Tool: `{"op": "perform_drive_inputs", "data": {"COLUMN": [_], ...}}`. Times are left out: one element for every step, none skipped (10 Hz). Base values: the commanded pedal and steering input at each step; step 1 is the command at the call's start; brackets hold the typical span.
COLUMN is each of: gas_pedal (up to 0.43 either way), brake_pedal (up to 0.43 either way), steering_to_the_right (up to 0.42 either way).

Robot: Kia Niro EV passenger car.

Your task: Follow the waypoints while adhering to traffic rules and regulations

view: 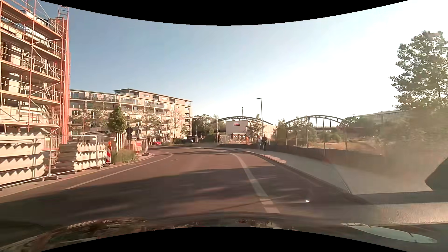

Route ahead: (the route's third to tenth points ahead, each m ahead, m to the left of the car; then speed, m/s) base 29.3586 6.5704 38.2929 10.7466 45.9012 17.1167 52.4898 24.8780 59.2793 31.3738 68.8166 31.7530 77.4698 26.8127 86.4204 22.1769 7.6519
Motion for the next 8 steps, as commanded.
{"op": "perform_drive_inputs", "data": {"gas_pedal": [0.047,0.047,0.047,0.047,0.047,0.047,0.047,0.047], "brake_pedal": [0.000,0.000,0.000,0.000,0.000,0.000,0.000,0.000], "steering_to_the_right": [-0.005,-0.006,-0.008,-0.009,-0.010,-0.010,-0.011,-0.012]}}
